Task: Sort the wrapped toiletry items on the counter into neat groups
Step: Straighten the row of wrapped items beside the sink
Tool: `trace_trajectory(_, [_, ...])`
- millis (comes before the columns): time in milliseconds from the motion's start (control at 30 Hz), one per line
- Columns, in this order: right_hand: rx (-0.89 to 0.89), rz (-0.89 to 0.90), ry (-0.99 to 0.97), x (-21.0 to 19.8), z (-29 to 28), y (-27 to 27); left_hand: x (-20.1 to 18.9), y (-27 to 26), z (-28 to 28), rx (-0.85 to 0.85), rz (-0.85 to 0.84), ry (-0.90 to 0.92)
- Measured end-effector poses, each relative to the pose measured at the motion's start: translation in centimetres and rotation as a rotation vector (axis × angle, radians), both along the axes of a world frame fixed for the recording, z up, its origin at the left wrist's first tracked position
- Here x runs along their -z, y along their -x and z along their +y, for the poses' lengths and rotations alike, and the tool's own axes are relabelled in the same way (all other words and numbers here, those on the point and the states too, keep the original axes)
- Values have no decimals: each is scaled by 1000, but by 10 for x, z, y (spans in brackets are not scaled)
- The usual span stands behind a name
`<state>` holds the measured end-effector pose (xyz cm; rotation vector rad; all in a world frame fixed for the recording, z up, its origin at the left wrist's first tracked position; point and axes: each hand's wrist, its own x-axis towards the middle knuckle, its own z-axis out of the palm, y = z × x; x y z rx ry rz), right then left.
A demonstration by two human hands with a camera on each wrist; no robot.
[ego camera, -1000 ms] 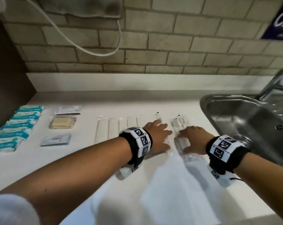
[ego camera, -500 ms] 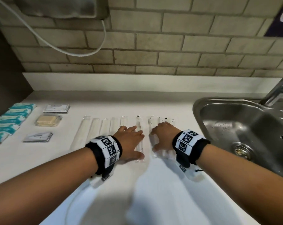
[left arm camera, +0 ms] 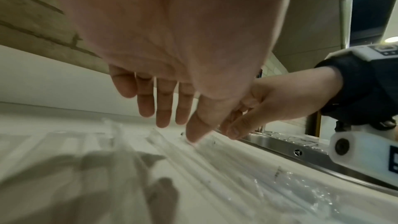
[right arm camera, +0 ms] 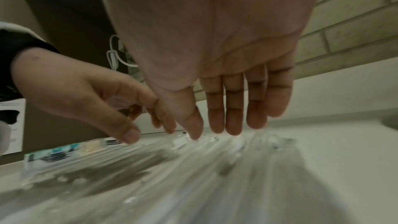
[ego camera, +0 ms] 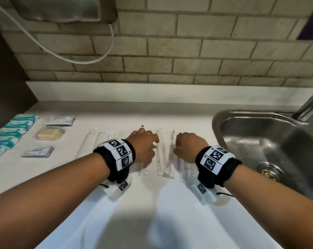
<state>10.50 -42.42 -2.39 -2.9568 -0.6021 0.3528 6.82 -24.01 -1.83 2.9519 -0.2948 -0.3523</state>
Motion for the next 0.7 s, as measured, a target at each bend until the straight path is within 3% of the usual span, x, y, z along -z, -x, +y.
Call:
trace_trajectory(100, [115,57,12,-1,-17,-8,5,-20,-20,-105,-10,108])
trace_trajectory(300, [229,198,-100,12,-30,-8,20,-39,-51,-241,97,-14])
trace_trajectory(700, [291,204,-105,15,-30,-26,23,-44,-45,-360,88,34])
